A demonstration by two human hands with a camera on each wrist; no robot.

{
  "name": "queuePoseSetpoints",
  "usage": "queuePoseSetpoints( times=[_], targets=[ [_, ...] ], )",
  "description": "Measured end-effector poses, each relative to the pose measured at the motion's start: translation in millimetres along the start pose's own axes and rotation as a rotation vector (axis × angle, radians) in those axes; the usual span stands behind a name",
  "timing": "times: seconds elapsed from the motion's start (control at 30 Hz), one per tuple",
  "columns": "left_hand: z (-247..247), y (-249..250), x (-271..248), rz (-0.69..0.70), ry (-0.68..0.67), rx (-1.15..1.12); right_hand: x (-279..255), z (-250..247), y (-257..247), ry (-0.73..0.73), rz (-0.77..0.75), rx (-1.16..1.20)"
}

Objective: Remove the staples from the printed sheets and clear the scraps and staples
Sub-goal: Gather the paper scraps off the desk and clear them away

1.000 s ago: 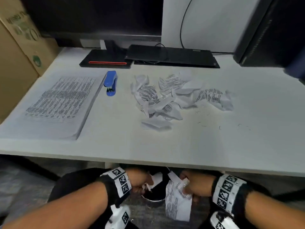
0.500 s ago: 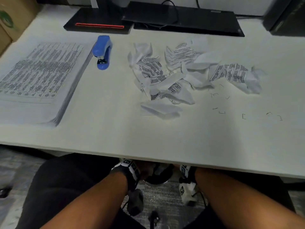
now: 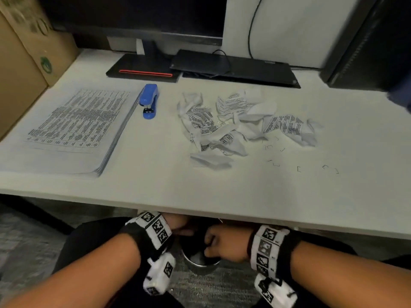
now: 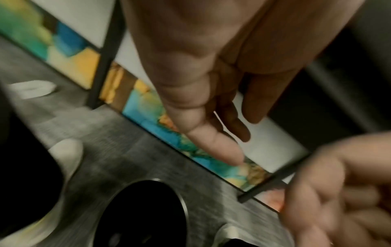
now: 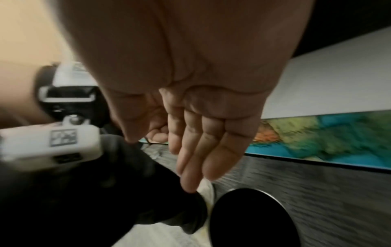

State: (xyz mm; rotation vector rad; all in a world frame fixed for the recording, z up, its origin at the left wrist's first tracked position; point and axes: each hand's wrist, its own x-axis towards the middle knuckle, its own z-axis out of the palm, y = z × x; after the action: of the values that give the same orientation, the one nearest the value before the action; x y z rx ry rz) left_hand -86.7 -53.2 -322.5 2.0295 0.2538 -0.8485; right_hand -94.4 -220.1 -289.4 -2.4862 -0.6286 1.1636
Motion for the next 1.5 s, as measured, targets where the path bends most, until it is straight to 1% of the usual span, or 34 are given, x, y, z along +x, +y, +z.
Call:
queuePoseSetpoints(
  times=[0.03, 0.07, 0.1, 0.13, 0.17, 0.2, 0.23, 0.27, 0.3, 0.33, 0.37, 0.43, 0.47, 0.5, 0.53, 0.57, 0.6, 0.7, 0.77, 0.83, 0.9, 0.93, 1.03, 1.17, 1.27, 1.33, 1.4, 1.5],
  targets=[
    [-0.2, 6.9, -13.9, 0.003, -0.084, -0.005, -16.9, -3.0, -6.5, -0.08, -0.039, -0.056],
    [1.1, 15.3, -29.7, -0.008, -0.133, -0.024, -32.9, -8.7, -10.4, -0.132, -0.098, -0.087],
    [2.2, 20.9, -45.7, 0.01, -0.209, -0.02, -48.3, -15.9, -14.1, -0.178, -0.152, -0.098],
    [0.3, 27.8, -64.6, 0.061, -0.268, 0.02, -65.0, -23.9, -17.3, -0.21, -0.193, -0.073],
    [-1.6, 35.3, -84.4, 0.143, -0.333, 0.078, -81.6, -35.8, -19.9, -0.242, -0.214, -0.041],
    [-5.8, 46.0, -105.0, 0.22, -0.392, 0.141, -99.5, -49.8, -23.5, -0.244, -0.232, -0.019],
    [-13.8, 60.2, -123.1, 0.297, -0.411, 0.187, -115.2, -65.0, -25.5, -0.206, -0.249, -0.023],
    [-24.4, 76.5, -136.4, 0.365, -0.393, 0.192, -129.0, -81.5, -26.5, -0.151, -0.254, -0.023],
    [-35.6, 92.6, -145.6, 0.45, -0.312, 0.193, -139.1, -98.6, -23.8, -0.086, -0.244, 0.025],
    [-48.4, 108.7, -150.4, 0.529, -0.19, 0.189, -145.3, -116.7, -17.0, -0.002, -0.227, 0.097],
    [-61.7, 123.5, -149.5, 0.588, -0.037, 0.188, -147.2, -135.7, -8.0, 0.114, -0.203, 0.142],
    [-87.1, 148.8, -134.7, 0.638, 0.265, 0.237, -144.7, -175.5, 11.6, 0.395, -0.13, 0.133],
    [-100.0, 157.0, -120.6, 0.63, 0.364, 0.28, -138.6, -194.1, 26.2, 0.532, -0.086, 0.112],
    [-110.5, 163.0, -105.3, 0.607, 0.433, 0.332, -129.9, -211.4, 42.6, 0.65, -0.031, 0.089],
    [-119.2, 165.3, -88.9, 0.554, 0.465, 0.383, -120.8, -225.9, 57.5, 0.738, 0.032, 0.071],
    [-126.9, 167.1, -75.1, 0.482, 0.484, 0.426, -110.9, -237.7, 71.1, 0.798, 0.107, 0.06],
    [-134.3, 166.1, -62.0, 0.409, 0.506, 0.445, -102.9, -245.9, 81.3, 0.821, 0.198, 0.028],
    [-148.9, 167.1, -41.7, 0.264, 0.59, 0.428, -87.3, -256.2, 94.0, 0.771, 0.425, -0.15],
    [-150.3, 169.3, -35.8, 0.19, 0.595, 0.472, -78.6, -257.1, 95.6, 0.715, 0.498, -0.174],
    [-145.1, 172.0, -34.5, 0.139, 0.571, 0.541, -68.7, -255.9, 97.8, 0.64, 0.548, -0.247],
    [-139.3, 173.9, -34.2, 0.127, 0.533, 0.569, -60.2, -255.4, 98.8, 0.633, 0.596, -0.308],
    [-137.1, 173.8, -33.9, 0.129, 0.513, 0.575, -57.4, -255.2, 98.3, 0.644, 0.602, -0.316],
    [-133.9, 172.7, -31.4, 0.163, 0.476, 0.577, -54.2, -256.2, 91.2, 0.615, 0.59, -0.339],
    [-136.0, 172.2, -29.5, 0.177, 0.463, 0.547, -52.1, -258.9, 89.5, 0.658, 0.492, -0.235],
    [-140.6, 169.7, -28.3, 0.206, 0.502, 0.469, -57.3, -260.6, 87.7, 0.787, 0.437, -0.073],
    [-144.0, 167.3, -28.1, 0.243, 0.534, 0.42, -59.0, -263.1, 86.3, 0.828, 0.413, -0.025],
    [-147.6, 165.7, -28.6, 0.278, 0.562, 0.391, -58.9, -261.5, 82.9, 0.791, 0.405, -0.023],
    [-150.8, 165.4, -29.8, 0.293, 0.588, 0.308, -52.4, -254.9, 81.8, 0.706, 0.429, -0.107]
  ],
)
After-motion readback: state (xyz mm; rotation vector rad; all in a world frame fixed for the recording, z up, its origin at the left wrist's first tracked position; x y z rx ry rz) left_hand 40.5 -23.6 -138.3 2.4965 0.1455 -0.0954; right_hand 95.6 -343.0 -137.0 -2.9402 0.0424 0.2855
